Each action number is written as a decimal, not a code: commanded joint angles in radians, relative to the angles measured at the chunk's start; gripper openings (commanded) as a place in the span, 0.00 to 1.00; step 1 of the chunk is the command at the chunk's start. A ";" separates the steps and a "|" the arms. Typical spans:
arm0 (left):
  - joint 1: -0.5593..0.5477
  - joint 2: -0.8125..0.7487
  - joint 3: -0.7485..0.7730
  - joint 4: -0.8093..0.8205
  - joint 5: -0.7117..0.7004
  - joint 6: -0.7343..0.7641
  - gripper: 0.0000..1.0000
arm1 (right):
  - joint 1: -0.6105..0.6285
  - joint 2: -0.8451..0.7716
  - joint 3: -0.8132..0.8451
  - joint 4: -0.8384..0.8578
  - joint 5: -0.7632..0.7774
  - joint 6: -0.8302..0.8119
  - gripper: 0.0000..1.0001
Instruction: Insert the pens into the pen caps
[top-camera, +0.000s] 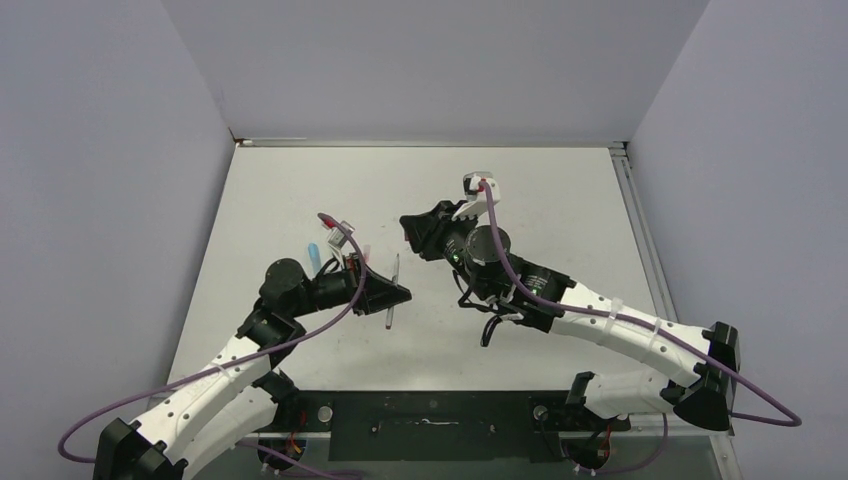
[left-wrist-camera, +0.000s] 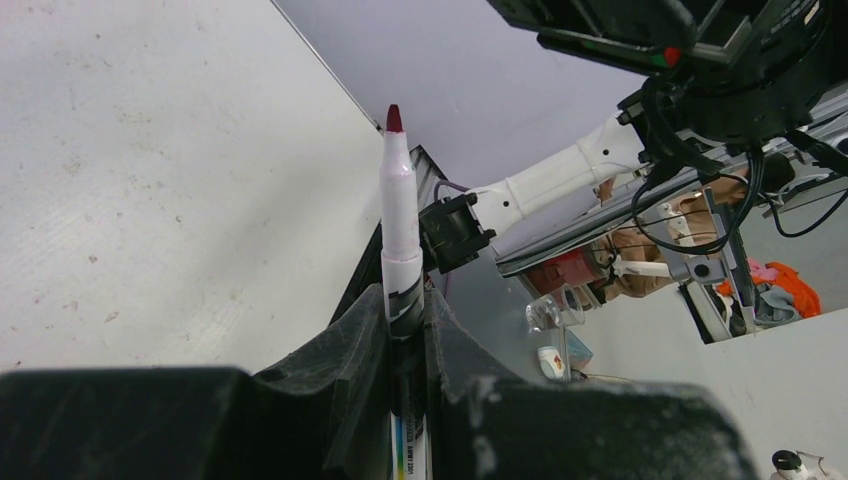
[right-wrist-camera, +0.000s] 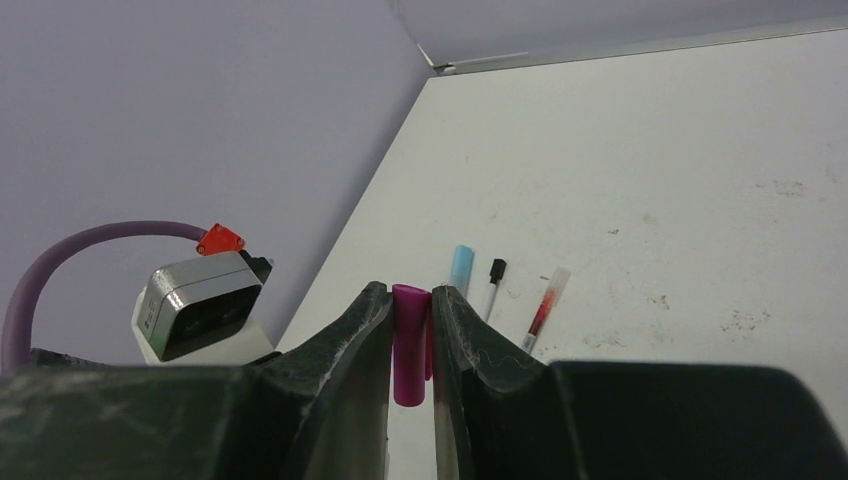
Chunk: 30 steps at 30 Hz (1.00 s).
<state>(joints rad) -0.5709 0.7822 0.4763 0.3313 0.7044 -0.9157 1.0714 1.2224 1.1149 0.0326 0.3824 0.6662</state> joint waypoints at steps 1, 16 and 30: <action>-0.007 -0.023 -0.009 0.130 -0.014 -0.044 0.00 | 0.036 0.011 0.046 0.075 0.037 -0.010 0.05; -0.014 -0.037 -0.025 0.176 -0.029 -0.070 0.00 | 0.096 0.019 0.045 0.080 0.068 -0.011 0.05; -0.015 -0.057 -0.025 0.178 -0.043 -0.072 0.00 | 0.124 0.018 0.030 0.075 0.078 -0.002 0.05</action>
<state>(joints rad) -0.5812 0.7414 0.4469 0.4534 0.6781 -0.9863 1.1797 1.2411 1.1217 0.0669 0.4400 0.6643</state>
